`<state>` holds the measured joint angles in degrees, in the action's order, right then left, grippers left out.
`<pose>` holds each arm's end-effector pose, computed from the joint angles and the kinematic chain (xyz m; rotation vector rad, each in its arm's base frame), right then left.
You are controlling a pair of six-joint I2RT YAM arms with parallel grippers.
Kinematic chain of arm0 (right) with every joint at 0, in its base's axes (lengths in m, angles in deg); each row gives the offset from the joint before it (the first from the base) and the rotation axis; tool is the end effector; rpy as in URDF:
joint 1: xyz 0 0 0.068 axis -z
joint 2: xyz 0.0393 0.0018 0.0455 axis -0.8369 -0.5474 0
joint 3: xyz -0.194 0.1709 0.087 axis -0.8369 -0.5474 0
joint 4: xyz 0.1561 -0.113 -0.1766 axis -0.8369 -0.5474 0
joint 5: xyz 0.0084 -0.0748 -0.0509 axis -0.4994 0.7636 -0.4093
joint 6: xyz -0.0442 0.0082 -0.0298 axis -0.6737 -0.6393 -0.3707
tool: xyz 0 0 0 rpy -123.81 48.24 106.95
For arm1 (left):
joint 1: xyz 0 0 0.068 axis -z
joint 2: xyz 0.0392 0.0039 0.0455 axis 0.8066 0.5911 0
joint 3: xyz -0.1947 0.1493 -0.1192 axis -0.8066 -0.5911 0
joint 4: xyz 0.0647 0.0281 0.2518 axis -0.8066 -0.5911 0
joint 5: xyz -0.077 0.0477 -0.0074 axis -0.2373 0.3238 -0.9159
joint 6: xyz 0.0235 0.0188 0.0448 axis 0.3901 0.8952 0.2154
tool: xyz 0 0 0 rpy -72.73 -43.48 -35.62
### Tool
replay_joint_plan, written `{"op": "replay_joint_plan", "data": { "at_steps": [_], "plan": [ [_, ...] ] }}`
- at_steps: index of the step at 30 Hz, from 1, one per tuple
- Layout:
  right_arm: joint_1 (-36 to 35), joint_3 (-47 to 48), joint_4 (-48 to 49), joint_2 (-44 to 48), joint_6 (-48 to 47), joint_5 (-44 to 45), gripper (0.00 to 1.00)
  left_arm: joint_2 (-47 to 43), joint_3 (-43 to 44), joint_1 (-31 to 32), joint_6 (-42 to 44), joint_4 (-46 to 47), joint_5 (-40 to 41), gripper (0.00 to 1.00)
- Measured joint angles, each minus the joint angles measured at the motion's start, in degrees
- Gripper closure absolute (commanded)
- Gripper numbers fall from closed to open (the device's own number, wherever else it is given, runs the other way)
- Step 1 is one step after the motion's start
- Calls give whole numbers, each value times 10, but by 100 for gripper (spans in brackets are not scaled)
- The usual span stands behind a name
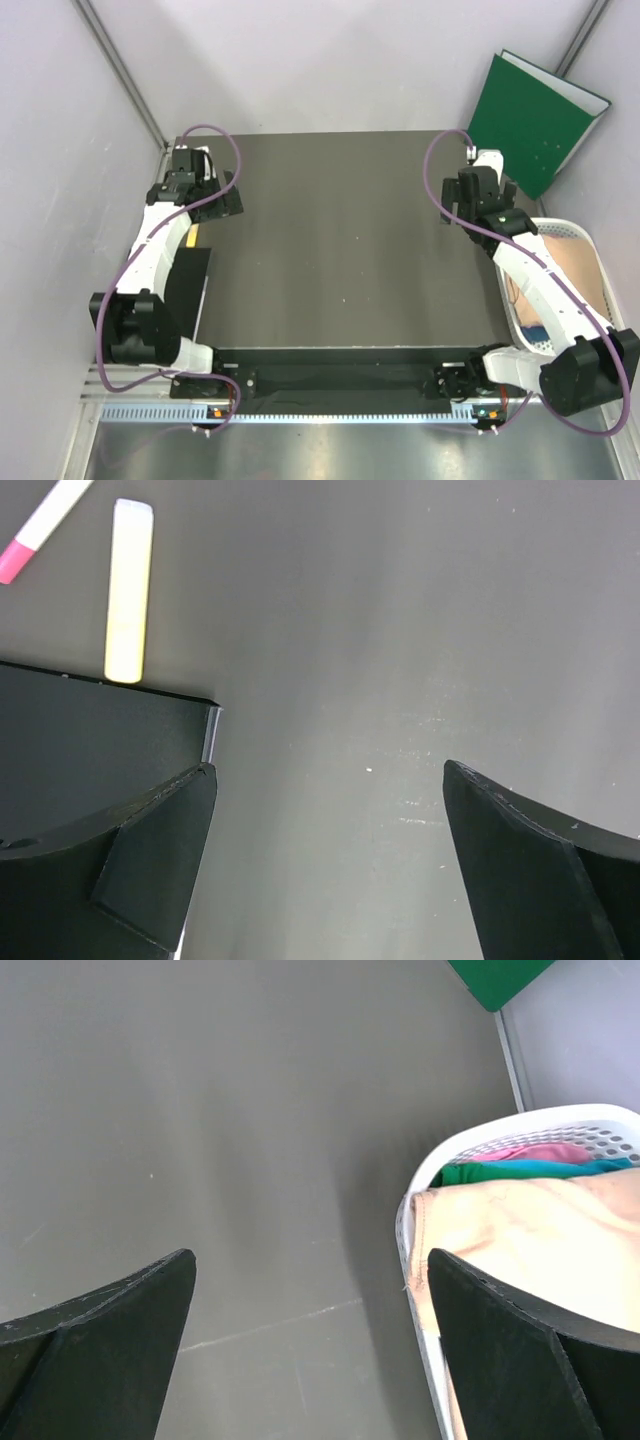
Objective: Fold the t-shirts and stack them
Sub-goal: Grab crumpled tshirt from bin with the right arm
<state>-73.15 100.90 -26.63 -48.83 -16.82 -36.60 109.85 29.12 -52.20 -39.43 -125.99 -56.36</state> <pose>0.2461 0.0539 0.3237 0.1521 2.1834 -0.3225 0.3087 -0.0077 0.3162 -0.2859 2.4357 -0.0985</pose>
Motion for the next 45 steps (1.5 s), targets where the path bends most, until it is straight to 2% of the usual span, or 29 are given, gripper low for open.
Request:
{"op": "replay_joint_plan", "data": {
  "at_steps": [10, 17, 21, 24, 27, 33, 37, 39, 40, 41, 42, 45],
  "plan": [
    [0, 18, -18, 5, -13, 40, 0, 5, -2, 0, -5, 3, 5, 0],
    [19, 28, -40, 17, -13, 100, 0, 29, -2, 0, -6, -1, 12, 0],
    [112, 31, -67, 17, -3, 99, 4, 36, -2, 0, -6, -1, -10, 0],
    [202, 31, -92, 18, 8, 77, 5, 51, -2, 0, -6, -2, -22, 0],
    [261, 31, -109, 20, 22, 45, 7, 63, -3, 0, -6, -3, -33, 0],
    [352, 30, -136, -35, 44, -40, 11, 76, -3, 0, -6, -7, -49, 0],
    [367, 28, -152, -109, 48, -93, 12, 86, -3, 0, -7, -11, -51, 1],
    [366, 22, -152, -123, 50, -113, 22, 89, -3, 0, -7, -12, -50, 0],
    [367, 21, -153, -126, 51, -119, 37, 90, -3, 0, -7, -12, -50, 0],
    [367, 21, -153, -126, 52, -125, 84, 90, -3, 0, -7, -13, -50, 0],
    [367, 21, -151, -126, 57, -131, 100, 91, -3, 0, -7, -13, -50, 0],
    [367, 21, -151, -127, 62, -140, 100, 92, -3, 0, -7, -14, -49, 0]
  ]
}}
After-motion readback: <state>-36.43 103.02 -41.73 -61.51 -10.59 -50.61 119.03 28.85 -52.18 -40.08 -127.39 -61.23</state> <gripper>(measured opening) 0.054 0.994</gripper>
